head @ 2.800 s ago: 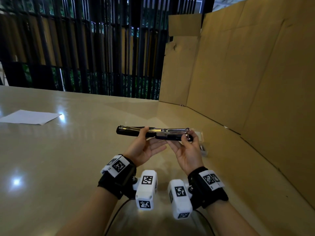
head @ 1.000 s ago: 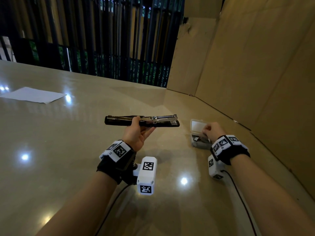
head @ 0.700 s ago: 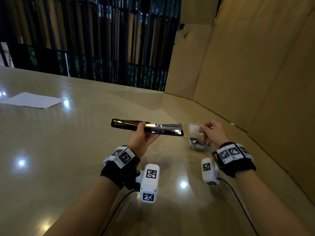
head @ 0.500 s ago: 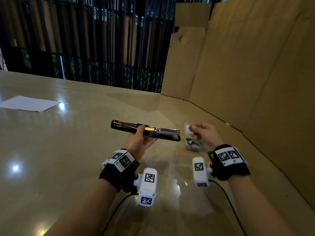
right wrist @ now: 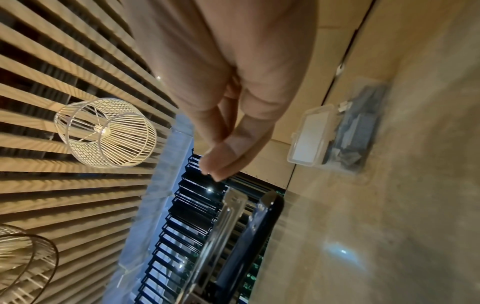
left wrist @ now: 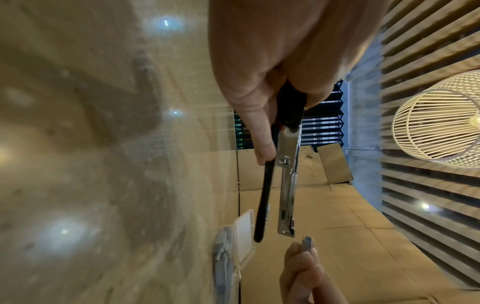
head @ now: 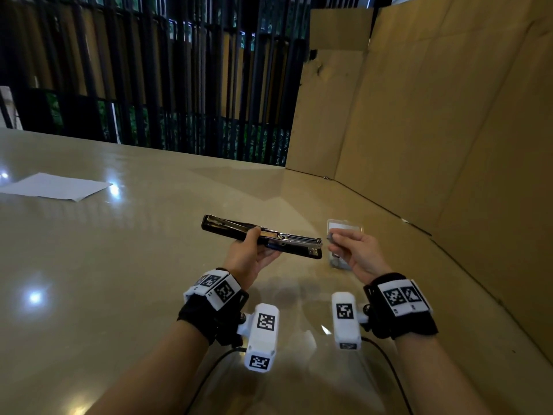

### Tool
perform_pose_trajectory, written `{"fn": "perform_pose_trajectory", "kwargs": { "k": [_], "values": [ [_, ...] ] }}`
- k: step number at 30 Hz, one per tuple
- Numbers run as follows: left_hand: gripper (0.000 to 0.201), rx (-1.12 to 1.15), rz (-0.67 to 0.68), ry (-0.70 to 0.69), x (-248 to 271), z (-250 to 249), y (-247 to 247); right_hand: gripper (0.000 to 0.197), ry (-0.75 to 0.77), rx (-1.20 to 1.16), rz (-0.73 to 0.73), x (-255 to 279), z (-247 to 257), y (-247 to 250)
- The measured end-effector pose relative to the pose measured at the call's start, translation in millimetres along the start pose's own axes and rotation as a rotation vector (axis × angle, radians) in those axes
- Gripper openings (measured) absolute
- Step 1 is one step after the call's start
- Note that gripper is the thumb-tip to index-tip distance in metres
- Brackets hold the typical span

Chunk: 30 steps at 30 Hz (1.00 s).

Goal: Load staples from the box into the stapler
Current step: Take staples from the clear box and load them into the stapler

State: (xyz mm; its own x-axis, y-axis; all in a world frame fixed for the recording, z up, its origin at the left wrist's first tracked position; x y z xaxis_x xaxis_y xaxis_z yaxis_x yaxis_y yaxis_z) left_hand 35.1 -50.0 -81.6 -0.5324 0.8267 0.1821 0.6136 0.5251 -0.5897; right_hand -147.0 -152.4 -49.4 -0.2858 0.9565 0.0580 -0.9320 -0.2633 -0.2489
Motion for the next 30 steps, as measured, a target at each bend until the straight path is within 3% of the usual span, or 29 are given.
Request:
{"fn": "perform_pose_trajectory", "kwargs": {
  "k": [5,10,12,18,30],
  "values": [
    [0.024,0.000,-0.021,0.016,0.2,2.5,3.2,0.017,-0.034,-0.141,-0.050,-0.4,-2.1,5.2],
    [0.024,-0.005,-0.012,0.045,2.9,5.8,0.6,0.013,0.028,-0.111,-0.028,0.1,4.2,3.1],
    [0.022,-0.004,0.006,0.055,4.8,6.6,-2.8,0.012,0.117,-0.011,-0.018,3.6,12.8,0.2],
    [0.023,-0.007,0.050,0.055,7.1,7.2,-11.8,0.010,0.575,0.586,0.002,26.9,46.6,-32.6],
    [0.025,0.031,0.115,0.094,19.3,4.7,-25.3,0.014,0.701,0.752,0.022,44.5,56.7,-49.2]
  ]
}}
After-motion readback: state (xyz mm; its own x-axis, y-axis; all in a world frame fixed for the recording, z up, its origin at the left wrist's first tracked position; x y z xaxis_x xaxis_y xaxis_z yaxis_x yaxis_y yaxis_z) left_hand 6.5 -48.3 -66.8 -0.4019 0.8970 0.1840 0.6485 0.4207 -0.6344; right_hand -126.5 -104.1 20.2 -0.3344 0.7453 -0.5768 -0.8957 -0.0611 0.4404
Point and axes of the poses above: each hand's wrist, its own x-axis away from the middle knuckle, its own y-axis out of the back of the hand, z = x × y, the point moved 10 cm from there along -x, towards the middle knuckle, and after that the axes turned 6 degrees about -z, right-handed, at the moved point
